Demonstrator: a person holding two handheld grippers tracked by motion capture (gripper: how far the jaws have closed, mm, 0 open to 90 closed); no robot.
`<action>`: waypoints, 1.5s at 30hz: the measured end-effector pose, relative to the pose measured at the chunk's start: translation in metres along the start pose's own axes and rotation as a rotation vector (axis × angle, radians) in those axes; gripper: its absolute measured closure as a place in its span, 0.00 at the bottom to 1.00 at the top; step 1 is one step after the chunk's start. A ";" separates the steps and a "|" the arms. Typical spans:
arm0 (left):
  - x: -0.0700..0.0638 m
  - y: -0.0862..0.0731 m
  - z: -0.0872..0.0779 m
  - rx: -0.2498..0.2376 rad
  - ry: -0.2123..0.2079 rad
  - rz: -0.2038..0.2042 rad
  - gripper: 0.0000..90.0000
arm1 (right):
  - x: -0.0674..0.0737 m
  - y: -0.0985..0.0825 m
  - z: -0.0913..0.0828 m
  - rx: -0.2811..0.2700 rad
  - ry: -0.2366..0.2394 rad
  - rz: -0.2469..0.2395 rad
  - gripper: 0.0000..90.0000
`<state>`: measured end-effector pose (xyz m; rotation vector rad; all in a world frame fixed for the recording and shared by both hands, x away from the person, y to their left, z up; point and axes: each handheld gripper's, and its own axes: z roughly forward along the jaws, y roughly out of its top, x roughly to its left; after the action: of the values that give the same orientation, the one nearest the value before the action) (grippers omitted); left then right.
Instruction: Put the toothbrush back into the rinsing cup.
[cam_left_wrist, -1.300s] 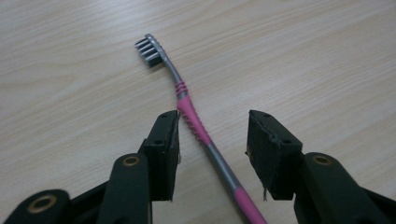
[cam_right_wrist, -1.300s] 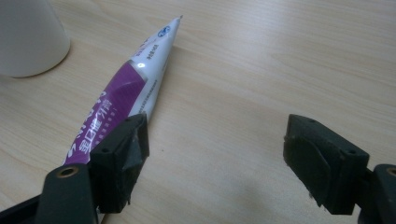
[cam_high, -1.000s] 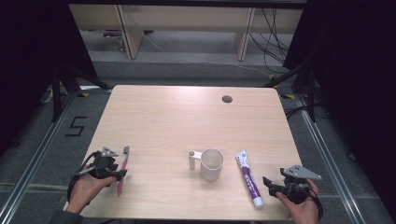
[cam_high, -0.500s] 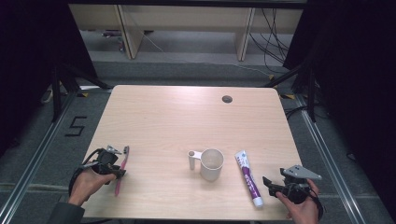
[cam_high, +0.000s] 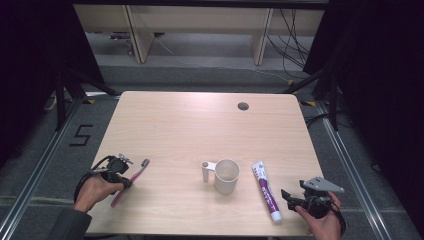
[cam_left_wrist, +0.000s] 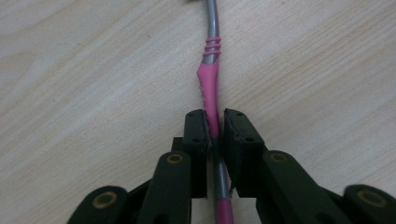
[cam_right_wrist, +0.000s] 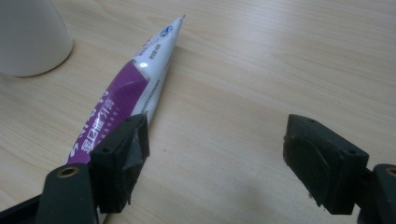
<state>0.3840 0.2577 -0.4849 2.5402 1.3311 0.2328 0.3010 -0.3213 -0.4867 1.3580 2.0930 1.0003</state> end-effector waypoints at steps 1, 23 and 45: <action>0.000 0.002 0.001 0.005 0.001 0.009 0.91 | -0.001 0.000 0.000 -0.002 0.000 -0.008 0.27; -0.010 0.022 0.004 0.159 0.032 0.079 0.92 | -0.001 0.000 0.000 -0.008 -0.002 -0.022 0.26; -0.005 0.018 -0.012 0.039 0.042 0.134 0.93 | -0.001 0.000 0.000 -0.010 0.010 0.006 0.27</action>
<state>0.3922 0.2452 -0.4684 2.6741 1.1922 0.2903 0.3013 -0.3224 -0.4862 1.3581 2.0891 1.0209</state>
